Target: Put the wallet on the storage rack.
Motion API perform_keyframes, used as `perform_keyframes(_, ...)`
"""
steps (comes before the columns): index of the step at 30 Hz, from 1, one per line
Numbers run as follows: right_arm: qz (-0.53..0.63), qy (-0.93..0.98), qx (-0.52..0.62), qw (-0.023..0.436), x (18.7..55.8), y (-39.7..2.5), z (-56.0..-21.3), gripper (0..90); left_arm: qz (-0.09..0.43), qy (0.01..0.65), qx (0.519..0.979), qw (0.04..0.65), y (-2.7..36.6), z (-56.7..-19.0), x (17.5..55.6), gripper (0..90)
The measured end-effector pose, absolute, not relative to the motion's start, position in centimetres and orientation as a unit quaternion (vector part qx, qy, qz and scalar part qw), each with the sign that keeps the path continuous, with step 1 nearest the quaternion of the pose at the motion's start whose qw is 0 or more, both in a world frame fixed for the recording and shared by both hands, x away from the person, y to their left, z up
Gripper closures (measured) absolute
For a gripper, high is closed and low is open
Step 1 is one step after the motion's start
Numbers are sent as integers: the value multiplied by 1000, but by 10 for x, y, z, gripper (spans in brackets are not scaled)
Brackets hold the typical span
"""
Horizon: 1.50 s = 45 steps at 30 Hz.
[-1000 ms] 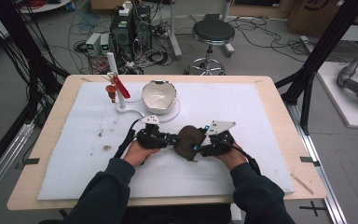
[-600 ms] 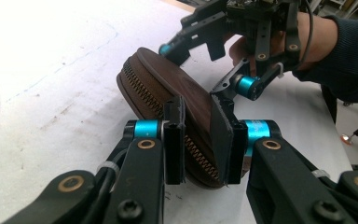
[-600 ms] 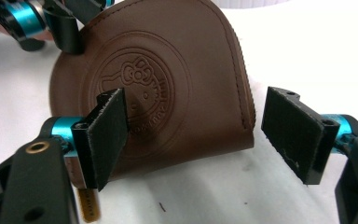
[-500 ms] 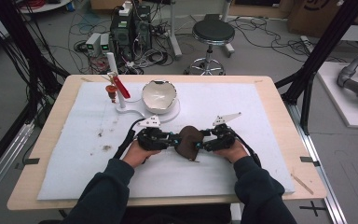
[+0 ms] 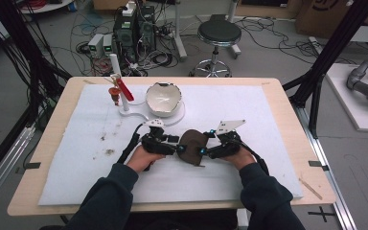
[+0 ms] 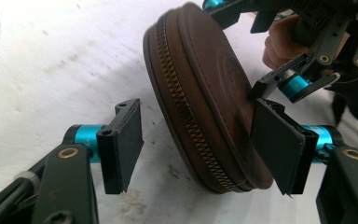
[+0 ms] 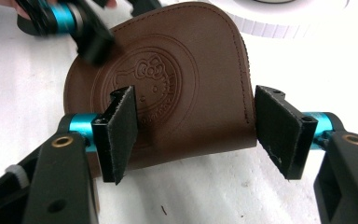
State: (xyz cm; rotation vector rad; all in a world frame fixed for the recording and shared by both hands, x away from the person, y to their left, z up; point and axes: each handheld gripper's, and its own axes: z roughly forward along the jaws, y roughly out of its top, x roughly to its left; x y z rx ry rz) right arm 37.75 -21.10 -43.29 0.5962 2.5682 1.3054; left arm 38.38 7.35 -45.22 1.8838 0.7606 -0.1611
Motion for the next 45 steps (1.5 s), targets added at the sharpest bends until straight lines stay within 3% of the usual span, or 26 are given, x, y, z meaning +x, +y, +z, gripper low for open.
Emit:
perform_keyframes(7,451,860,228,74,380,-216,-432,329,-85,307,777,542,76,-448,384,596)
perform_keyframes(12,504,804,306,79,384,-248,-420,289,-31,303,754,582,91,-429,383,716)
perform_keyframes(15,506,787,337,102,383,-272,-416,288,3,306,744,594,107,-416,387,730)
perform_keyframes(27,507,779,349,116,381,-282,-415,289,90,304,735,600,148,-360,405,740)
perform_keyframes(37,511,776,351,118,382,-285,-414,291,133,310,732,592,166,-323,434,751)
perform_keyframes(45,516,769,357,124,382,-290,-413,291,163,277,763,561,160,-313,458,752)
